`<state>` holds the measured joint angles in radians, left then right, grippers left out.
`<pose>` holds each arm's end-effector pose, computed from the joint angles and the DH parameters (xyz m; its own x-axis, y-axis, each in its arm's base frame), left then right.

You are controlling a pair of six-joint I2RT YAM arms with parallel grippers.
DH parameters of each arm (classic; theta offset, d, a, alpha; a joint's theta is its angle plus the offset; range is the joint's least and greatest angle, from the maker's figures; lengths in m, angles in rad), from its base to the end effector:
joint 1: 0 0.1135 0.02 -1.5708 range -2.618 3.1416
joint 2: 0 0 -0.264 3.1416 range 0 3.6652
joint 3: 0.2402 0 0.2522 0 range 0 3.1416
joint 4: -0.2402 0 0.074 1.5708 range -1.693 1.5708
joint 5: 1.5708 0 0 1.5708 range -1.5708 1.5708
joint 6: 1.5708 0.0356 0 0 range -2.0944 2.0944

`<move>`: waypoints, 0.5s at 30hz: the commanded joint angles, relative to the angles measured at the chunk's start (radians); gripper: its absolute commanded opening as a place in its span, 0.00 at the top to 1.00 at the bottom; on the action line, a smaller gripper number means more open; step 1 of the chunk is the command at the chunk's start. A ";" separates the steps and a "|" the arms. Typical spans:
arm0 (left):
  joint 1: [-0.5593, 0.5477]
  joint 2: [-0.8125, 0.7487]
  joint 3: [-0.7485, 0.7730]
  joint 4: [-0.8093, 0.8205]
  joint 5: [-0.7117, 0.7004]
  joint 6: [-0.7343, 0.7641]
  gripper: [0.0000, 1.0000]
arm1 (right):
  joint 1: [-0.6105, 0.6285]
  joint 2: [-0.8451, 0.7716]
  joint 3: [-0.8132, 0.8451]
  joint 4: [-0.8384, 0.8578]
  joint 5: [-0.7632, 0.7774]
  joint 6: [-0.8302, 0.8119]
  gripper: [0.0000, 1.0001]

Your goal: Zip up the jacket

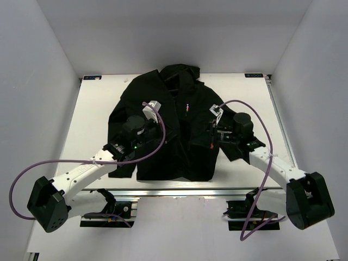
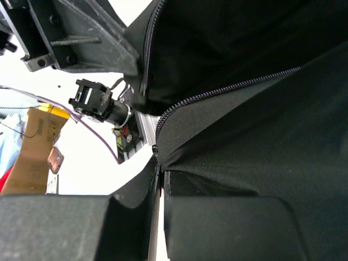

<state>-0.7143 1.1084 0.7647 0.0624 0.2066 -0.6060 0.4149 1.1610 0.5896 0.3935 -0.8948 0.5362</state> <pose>0.1899 -0.1743 0.2935 -0.6224 -0.1982 -0.7572 0.5299 0.6053 -0.5940 0.2158 0.1254 0.2566 -0.6270 0.0731 -0.7756 -0.7381 0.2626 0.6215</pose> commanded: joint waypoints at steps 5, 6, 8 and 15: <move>0.004 0.028 0.015 0.125 0.091 0.006 1.00 | 0.038 0.055 0.090 0.154 -0.044 0.019 1.00; 0.004 0.031 0.016 0.125 0.105 0.011 1.00 | 0.039 0.065 0.093 0.160 -0.035 0.021 1.00; 0.004 0.034 0.013 0.131 0.112 0.017 1.00 | 0.039 0.071 0.104 0.162 -0.027 0.022 1.00; 0.004 0.039 0.005 0.145 0.125 0.014 1.00 | 0.045 0.086 0.118 0.136 -0.023 0.025 1.00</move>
<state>-0.7143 1.1545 0.7647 0.1627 0.2985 -0.6006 0.4534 1.2510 0.6632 0.4801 -0.9115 0.5575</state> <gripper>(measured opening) 0.011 0.028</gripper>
